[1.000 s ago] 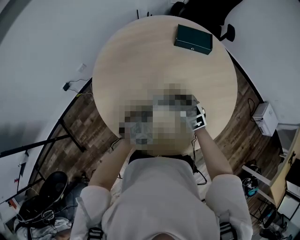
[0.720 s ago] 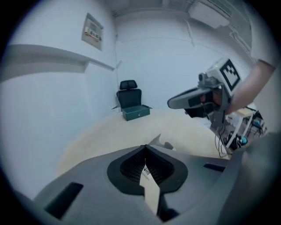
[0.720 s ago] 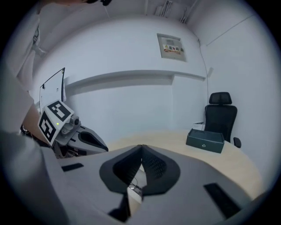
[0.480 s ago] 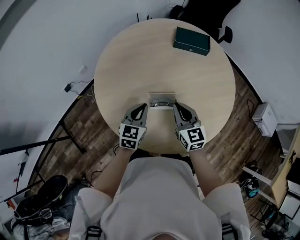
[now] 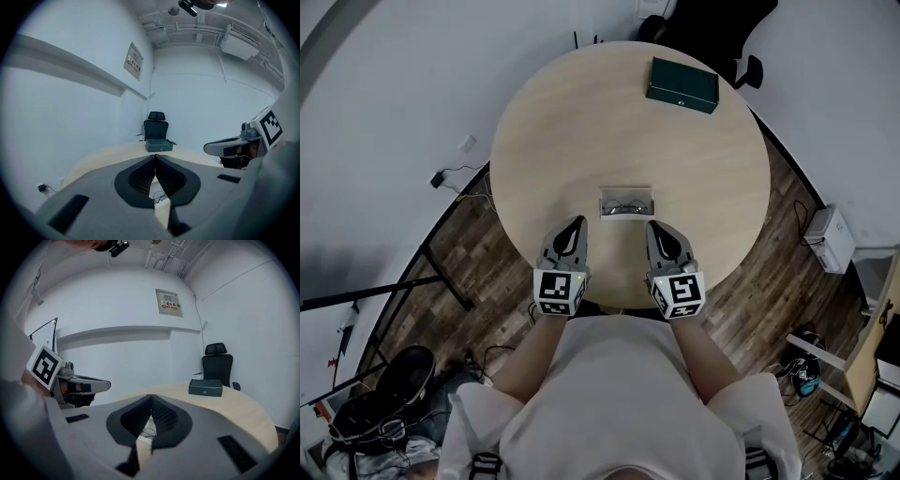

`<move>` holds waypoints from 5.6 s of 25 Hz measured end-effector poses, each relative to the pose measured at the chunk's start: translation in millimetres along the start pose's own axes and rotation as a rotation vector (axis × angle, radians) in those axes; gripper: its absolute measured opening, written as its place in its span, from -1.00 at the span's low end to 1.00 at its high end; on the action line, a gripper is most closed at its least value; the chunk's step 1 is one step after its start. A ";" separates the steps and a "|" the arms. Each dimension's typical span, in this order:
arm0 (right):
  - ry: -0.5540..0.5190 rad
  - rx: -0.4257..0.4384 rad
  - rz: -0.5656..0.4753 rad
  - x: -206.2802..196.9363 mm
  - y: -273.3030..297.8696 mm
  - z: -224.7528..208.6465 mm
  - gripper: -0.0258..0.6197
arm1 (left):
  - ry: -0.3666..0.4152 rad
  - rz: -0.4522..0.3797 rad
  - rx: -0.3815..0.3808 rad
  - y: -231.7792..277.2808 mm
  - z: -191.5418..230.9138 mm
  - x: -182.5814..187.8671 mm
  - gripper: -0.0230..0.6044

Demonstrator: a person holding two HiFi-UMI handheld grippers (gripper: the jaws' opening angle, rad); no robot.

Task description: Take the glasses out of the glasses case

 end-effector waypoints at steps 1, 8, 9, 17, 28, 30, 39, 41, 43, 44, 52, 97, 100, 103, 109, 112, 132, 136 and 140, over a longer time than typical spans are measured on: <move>-0.002 0.001 -0.005 0.5 -0.5 0.5 -0.88 | -0.001 -0.004 0.012 -1.5 0.9 0.3 -0.90; 0.002 -0.001 -0.044 9.4 -3.8 4.0 -0.88 | 0.014 -0.062 0.034 -14.9 5.7 9.5 -0.90; 0.000 0.002 -0.054 11.2 -4.3 4.5 -0.88 | 0.023 -0.073 0.034 -16.5 6.3 11.4 -0.90; -0.034 0.034 -0.069 10.2 -1.8 2.3 -0.88 | 0.089 -0.140 -0.014 -23.9 2.4 23.0 -0.90; -0.312 0.229 0.057 -29.2 26.6 20.7 -0.88 | 0.120 -0.171 -0.021 -46.9 5.3 20.7 -0.90; -0.376 0.285 0.107 -42.6 36.4 24.5 -0.88 | 0.112 -0.174 -0.017 -51.0 7.2 18.7 -0.90; -0.705 0.467 0.312 -99.7 82.0 32.1 -0.60 | 0.112 -0.157 -0.007 -57.4 17.0 9.3 -0.90; -0.781 0.475 0.343 -108.8 92.7 30.3 -0.60 | 0.128 -0.137 -0.010 -56.0 17.2 6.9 -0.90; -0.854 0.478 0.381 -117.9 104.2 26.4 -0.62 | 0.132 -0.123 -0.008 -53.3 18.7 3.5 -0.90; -0.886 0.485 0.409 -123.5 109.5 25.3 -0.62 | 0.129 -0.118 -0.007 -52.9 20.0 1.5 -0.90; -1.118 0.556 0.614 -161.5 138.5 24.1 -0.66 | 0.096 -0.075 0.011 -54.1 34.7 -13.3 -0.90; -1.318 0.461 0.504 -149.7 134.0 32.8 -0.87 | 0.073 -0.098 -0.035 -54.2 32.7 -10.1 -0.90; -1.315 0.443 0.479 -142.4 129.0 34.3 -0.87 | 0.083 -0.101 -0.045 -53.8 30.6 -7.7 -0.90; -1.308 0.422 0.452 -132.7 122.6 35.9 -0.87 | 0.089 -0.107 -0.051 -54.8 27.5 -4.4 -0.90; -1.272 0.386 0.422 -118.8 106.9 33.5 -0.87 | 0.102 -0.120 -0.067 -55.1 18.5 -1.9 -0.90; -1.253 0.366 0.414 -110.4 96.1 30.4 -0.87 | 0.090 -0.128 -0.075 -54.2 13.4 -2.9 -0.90; -1.212 0.217 0.572 -131.1 44.6 -102.9 -0.86 | 0.083 -0.140 -0.161 -11.1 -42.2 10.0 -0.90; -1.208 0.201 0.619 -145.5 47.2 -127.0 -0.87 | 0.083 -0.130 -0.159 -0.4 -51.1 9.0 -0.90; -1.218 0.202 0.643 -160.7 52.9 -139.7 -0.87 | 0.096 -0.116 -0.158 7.7 -54.7 7.9 -0.90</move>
Point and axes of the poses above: the fingertips, and each gripper's own axes: y forward along the fingers, z to its left, x out of its top, the point moved 2 cm from there along -y, backward along the fingers, and after that the axes turned 12 degrees about -x, right-handed, at the moved point
